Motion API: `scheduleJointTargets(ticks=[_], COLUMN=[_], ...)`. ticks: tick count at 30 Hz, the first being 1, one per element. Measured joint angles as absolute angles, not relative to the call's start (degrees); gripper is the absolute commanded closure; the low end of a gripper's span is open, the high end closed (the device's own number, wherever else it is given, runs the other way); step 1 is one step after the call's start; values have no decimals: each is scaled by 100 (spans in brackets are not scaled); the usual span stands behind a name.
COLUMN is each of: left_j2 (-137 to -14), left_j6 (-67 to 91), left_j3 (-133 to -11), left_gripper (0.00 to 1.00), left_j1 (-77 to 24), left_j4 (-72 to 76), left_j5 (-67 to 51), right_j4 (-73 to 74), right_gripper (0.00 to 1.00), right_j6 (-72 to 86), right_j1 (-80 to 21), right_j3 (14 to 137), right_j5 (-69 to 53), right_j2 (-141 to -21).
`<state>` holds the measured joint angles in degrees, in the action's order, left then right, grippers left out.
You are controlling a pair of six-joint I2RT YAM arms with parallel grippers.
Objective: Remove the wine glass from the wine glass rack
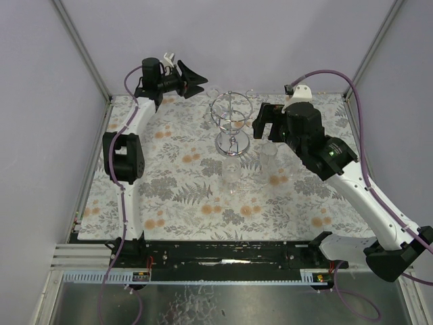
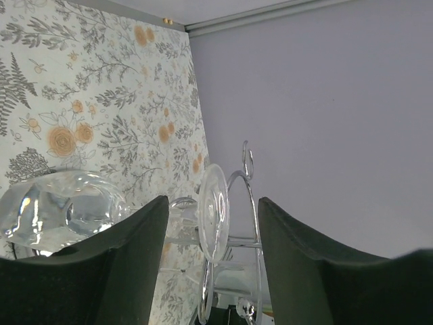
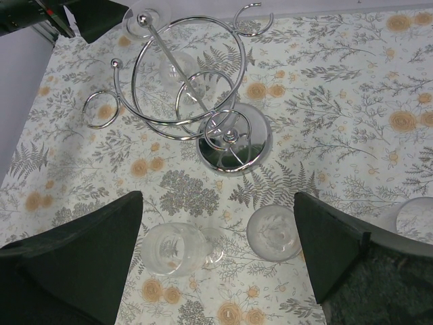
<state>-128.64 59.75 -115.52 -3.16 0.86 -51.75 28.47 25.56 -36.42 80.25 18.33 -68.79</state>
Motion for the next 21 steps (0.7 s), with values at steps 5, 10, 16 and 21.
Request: scheduleJointTargets(ticks=[5,10,16,21], left_j2=[-12864,-12864,-12864,-12864], left_j6=[5970,5953,5889,5815], left_j3=[-11552,-11542,-11456,-11426], left_gripper=[49,52,53,53], left_j1=[-427,-495,-521,-521], left_j4=[84,82,49,40], left_j5=[-5256,-5286,-5321,-5321], right_j4=[2847,2847,2847,2847], right_gripper=[1,1,1,1], right_j6=[2563,2578,2593,2600], right_j1=[-3642,-3642,-3642,-3642], right_j3=[8025,8025,8025,8025], right_j5=[1833,1833,1833,1828], right_j2=[-6873,-6853,-6831,-6829])
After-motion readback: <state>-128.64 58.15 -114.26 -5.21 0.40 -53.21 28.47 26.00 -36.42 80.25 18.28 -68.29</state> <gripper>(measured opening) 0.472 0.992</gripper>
